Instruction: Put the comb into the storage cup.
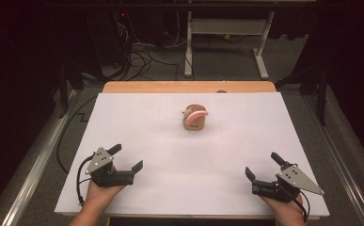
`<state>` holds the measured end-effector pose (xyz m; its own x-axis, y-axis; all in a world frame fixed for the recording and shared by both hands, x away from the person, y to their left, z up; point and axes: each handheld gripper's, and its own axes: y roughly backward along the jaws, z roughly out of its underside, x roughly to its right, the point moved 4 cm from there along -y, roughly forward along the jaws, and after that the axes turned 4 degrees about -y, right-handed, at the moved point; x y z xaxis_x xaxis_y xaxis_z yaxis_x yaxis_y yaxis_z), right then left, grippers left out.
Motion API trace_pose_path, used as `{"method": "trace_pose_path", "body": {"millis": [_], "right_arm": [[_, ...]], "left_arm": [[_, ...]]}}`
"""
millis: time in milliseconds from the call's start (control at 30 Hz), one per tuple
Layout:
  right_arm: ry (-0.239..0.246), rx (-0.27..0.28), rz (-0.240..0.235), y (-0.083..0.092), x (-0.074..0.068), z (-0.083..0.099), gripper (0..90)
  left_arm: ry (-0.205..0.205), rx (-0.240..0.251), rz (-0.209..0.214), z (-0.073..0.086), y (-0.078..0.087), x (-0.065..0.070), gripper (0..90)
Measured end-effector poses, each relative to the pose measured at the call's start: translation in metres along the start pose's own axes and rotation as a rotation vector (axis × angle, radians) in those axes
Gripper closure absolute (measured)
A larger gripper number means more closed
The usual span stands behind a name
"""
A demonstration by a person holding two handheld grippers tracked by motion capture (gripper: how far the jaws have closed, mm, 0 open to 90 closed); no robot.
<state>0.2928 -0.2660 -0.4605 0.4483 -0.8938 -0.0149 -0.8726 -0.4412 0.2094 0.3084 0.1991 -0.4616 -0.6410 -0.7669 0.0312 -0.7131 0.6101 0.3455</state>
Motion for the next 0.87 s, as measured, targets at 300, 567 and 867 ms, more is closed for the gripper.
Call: {"method": "trace_pose_path", "body": {"millis": [300, 567, 867], "right_arm": [[-0.029, 0.012, 0.006, 0.003, 0.004, -0.001, 0.3], [-0.043, 0.012, 0.014, 0.004, 0.003, -0.001, 0.2], [-0.045, 0.015, 0.021, 0.004, 0.002, -0.001, 0.2]], "left_arm": [[-0.032, -0.016, -0.047, 0.009, 0.014, -0.002, 0.0], [-0.038, -0.025, -0.045, 0.014, 0.012, -0.006, 0.0], [-0.056, -0.023, -0.049, 0.011, 0.013, -0.003, 0.0]]}}
